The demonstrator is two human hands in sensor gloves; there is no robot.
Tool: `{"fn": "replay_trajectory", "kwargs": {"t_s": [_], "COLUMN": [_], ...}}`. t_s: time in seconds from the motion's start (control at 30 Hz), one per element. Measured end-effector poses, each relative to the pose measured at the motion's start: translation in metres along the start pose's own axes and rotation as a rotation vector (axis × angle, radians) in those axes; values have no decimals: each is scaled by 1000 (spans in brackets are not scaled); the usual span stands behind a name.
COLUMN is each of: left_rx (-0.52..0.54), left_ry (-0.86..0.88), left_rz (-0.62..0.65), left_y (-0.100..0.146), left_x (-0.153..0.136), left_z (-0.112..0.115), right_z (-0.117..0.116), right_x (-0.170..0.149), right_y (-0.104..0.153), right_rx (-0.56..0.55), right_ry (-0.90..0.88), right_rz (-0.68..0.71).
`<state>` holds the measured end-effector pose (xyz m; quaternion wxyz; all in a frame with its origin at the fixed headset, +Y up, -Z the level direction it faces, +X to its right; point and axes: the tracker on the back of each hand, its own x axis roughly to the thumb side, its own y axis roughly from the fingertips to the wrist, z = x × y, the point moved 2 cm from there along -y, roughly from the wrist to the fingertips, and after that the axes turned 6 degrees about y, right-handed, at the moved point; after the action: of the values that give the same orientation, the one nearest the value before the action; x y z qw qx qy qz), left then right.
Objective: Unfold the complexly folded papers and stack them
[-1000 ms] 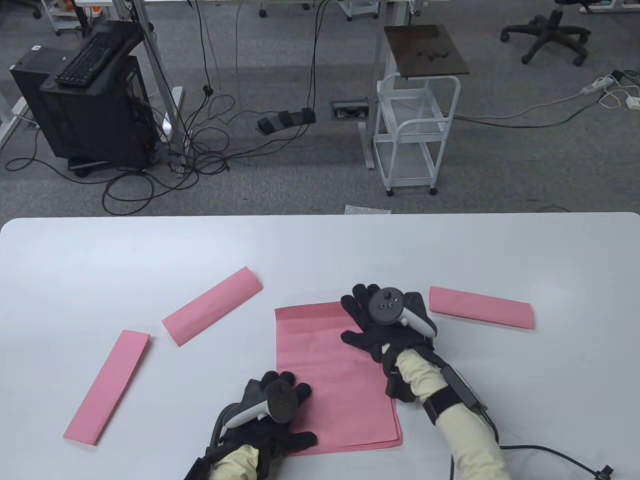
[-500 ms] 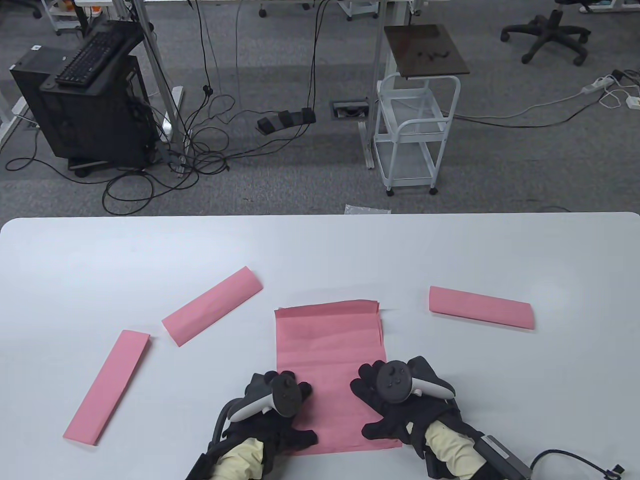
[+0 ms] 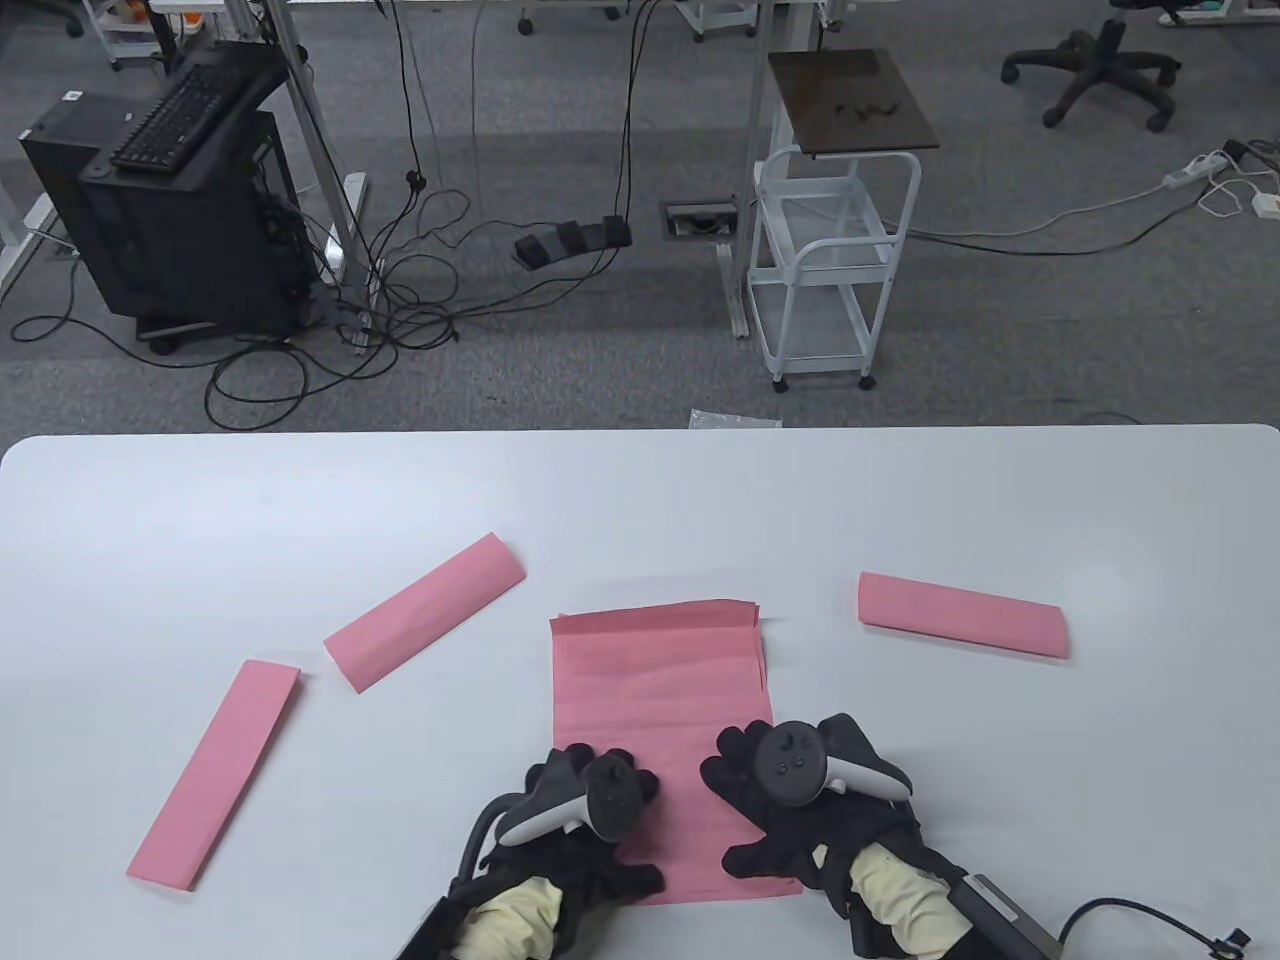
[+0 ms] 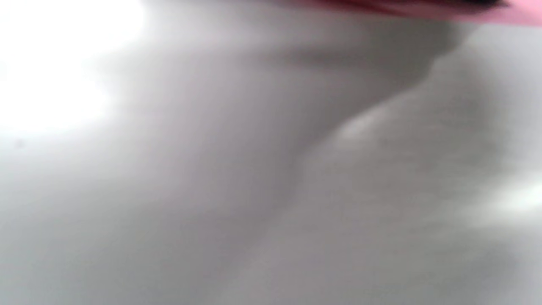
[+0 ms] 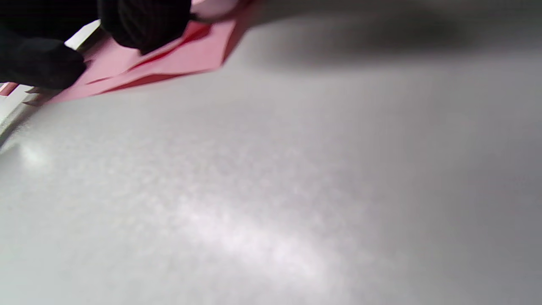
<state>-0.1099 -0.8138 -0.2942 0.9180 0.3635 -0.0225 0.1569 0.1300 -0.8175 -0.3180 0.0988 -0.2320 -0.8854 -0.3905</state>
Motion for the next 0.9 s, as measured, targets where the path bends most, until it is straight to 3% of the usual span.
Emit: {"fn": "replay_trajectory", "kwargs": {"t_s": [0.13, 0.27, 0.37, 0.43, 0.47, 0.53, 0.63, 0.73, 0.9], "left_rx": [13, 19, 34, 138, 142, 43, -31, 23, 110], "left_ry": [41, 52, -29, -95, -94, -129, -306, -220, 20], "left_rz": [-86, -83, -79, 12, 113, 203, 178, 153, -36], "left_y": [12, 13, 17, 18, 15, 6, -12, -27, -43], "left_x": [-38, -40, -28, -12, 1, 21, 33, 24, -33], "left_z": [-6, -6, -13, -19, -19, -12, -4, -17, -51], "right_z": [0, 0, 0, -1, -1, -1, -1, -1, -1], "right_x": [0, 0, 0, 0, 0, 0, 0, 0, 0], "right_y": [0, 0, 0, 0, 0, 0, 0, 0, 0], "right_rx": [3, 5, 7, 9, 9, 10, 11, 11, 6], "right_ry": [-5, -11, -12, -18, -20, -20, -19, -22, -19], "right_rz": [1, 0, 1, 3, 4, 4, 4, 6, 7]}}
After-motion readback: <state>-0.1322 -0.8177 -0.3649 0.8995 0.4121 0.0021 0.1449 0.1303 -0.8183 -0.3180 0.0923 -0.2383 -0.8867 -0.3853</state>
